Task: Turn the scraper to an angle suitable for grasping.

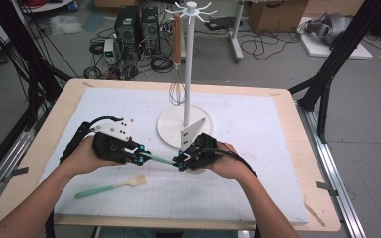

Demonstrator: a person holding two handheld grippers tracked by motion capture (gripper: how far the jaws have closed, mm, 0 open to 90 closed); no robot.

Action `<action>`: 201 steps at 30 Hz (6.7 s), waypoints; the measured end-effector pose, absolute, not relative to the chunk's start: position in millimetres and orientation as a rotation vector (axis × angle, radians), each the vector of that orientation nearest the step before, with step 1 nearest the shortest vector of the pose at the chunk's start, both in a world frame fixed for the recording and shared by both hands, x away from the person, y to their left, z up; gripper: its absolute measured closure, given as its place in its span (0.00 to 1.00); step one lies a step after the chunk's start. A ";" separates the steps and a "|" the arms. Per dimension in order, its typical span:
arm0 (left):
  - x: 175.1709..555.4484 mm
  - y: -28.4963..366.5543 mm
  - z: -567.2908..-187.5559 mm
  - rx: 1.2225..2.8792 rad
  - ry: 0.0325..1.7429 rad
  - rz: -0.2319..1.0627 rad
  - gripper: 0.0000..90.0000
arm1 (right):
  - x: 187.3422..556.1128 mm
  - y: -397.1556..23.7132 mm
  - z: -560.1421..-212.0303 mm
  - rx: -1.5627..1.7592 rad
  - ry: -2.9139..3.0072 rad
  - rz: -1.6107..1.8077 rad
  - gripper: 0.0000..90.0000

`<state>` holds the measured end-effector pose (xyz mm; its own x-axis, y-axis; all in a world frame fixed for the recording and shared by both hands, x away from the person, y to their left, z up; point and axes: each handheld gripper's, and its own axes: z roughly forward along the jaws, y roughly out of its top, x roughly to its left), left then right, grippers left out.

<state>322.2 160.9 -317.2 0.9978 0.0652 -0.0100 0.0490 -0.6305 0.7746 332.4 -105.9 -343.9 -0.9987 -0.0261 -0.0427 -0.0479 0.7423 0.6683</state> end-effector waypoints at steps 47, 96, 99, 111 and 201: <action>316.4 196.7 -338.2 2.046 0.347 0.162 0.52 | 352.0 -125.8 -332.0 0.232 2.734 1.479 0.94; 300.4 233.0 -363.9 1.982 0.532 0.319 0.32 | 376.4 -146.4 -267.5 0.358 2.572 1.639 0.94; 300.1 232.8 -363.5 1.980 0.530 0.319 0.32 | 378.1 -147.4 -263.2 0.362 2.563 1.645 0.94; 299.6 235.8 -362.9 1.970 0.542 0.332 0.31 | 383.1 -148.9 -250.7 0.381 2.545 1.662 0.94; 299.8 235.0 -366.9 1.952 0.549 0.333 0.30 | 426.6 -154.9 -173.6 0.510 2.429 1.646 0.94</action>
<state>299.8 235.0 -366.9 0.8569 0.5154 -0.0107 0.2285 -0.3612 0.9041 426.6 -154.9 -173.6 -0.9285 0.3670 0.0557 0.1877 0.3349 0.9234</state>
